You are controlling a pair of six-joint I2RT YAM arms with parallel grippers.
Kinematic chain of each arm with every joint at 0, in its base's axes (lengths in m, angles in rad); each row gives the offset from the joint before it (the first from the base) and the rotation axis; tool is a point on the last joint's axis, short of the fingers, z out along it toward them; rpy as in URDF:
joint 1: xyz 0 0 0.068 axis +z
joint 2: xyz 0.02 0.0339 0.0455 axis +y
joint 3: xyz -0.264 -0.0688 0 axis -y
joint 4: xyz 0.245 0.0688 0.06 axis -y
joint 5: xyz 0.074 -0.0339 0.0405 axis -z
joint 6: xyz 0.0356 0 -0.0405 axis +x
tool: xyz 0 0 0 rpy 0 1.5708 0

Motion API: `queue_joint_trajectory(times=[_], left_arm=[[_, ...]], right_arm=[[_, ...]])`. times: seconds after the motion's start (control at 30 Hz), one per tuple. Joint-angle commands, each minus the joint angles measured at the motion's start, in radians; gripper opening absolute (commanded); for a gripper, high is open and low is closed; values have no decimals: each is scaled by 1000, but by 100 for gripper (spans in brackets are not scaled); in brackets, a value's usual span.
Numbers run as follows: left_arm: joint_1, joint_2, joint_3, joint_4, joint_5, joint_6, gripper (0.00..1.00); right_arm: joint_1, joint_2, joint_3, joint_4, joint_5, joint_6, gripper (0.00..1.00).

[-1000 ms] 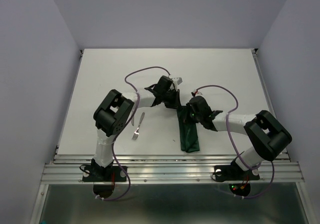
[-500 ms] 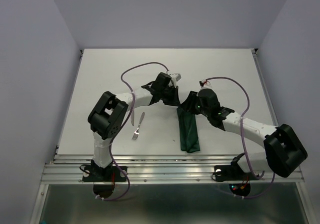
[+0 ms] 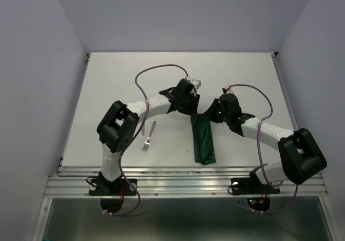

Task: Fold the napkin into a case and place the utensils inside
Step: Stuff the top corner of the smaller-rectangle-folded napkin into the folded napkin.

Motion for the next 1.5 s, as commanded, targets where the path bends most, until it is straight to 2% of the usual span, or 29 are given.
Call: queue_joint_trajectory(times=[0.0,0.3,0.53,0.87,1.47], left_arm=[[-50,4,91,-73,-90,40,52],[-90,90,173,-108,-96,51,48],[-96,148,229,-144,-130,68,40],[-96,140,226,-141,-144,53,29],[-96,101,207,-125,-112,48,34]], right_arm=[[-19,2,-15,14,-40,18,17],[-28,-6,-44,14,-50,23,17],[-37,-10,-58,14,-53,23,17],[-37,5,-49,22,-99,6,17],[-37,57,-56,79,-151,15,17]])
